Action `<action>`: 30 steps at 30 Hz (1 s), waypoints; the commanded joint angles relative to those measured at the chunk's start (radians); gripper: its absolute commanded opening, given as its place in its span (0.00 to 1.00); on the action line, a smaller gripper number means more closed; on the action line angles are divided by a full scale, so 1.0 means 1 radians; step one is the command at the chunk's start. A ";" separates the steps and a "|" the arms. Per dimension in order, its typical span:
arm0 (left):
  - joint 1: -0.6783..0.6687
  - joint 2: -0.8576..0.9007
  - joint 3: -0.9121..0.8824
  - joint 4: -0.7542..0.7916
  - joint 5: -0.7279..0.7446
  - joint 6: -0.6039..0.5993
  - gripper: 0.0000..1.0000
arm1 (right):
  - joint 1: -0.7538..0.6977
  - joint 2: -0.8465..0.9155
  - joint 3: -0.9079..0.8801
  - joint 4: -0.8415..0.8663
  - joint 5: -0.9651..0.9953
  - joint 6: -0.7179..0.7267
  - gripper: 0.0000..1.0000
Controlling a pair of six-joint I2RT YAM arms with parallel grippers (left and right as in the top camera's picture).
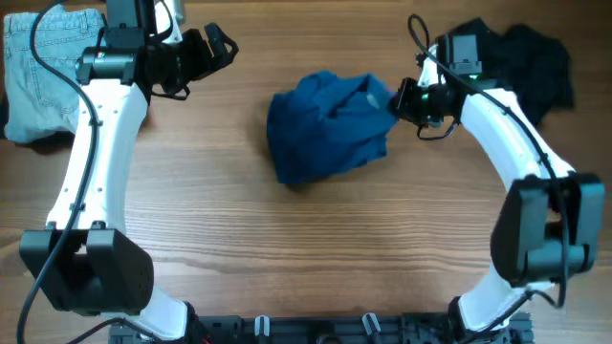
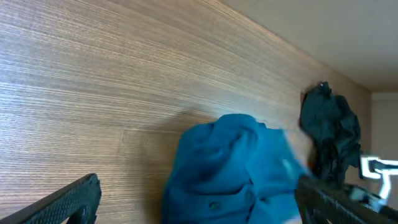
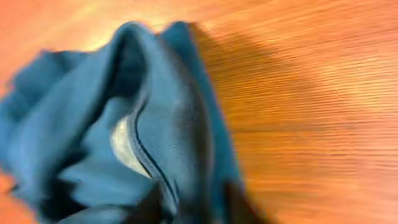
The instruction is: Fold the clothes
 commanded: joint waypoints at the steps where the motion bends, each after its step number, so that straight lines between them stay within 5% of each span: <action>1: 0.002 -0.003 0.003 -0.004 -0.012 0.018 1.00 | -0.011 0.089 -0.015 0.016 0.116 -0.022 0.75; 4: 0.002 -0.003 0.003 -0.017 -0.013 0.018 1.00 | -0.058 0.125 -0.014 0.051 0.060 -0.072 0.87; 10: 0.002 -0.003 0.003 -0.023 -0.013 0.043 1.00 | -0.137 0.125 -0.004 0.129 -0.296 -0.270 0.88; 19: 0.002 -0.003 0.003 -0.028 -0.012 0.043 1.00 | -0.142 0.125 -0.005 0.096 -0.368 -0.330 0.81; 24: -0.028 -0.004 0.003 -0.042 0.167 0.088 1.00 | -0.143 0.018 0.005 0.031 -0.262 -0.334 0.94; 30: -0.295 0.035 0.003 -0.014 -0.116 0.091 1.00 | -0.219 -0.140 0.102 -0.001 -0.261 -0.260 1.00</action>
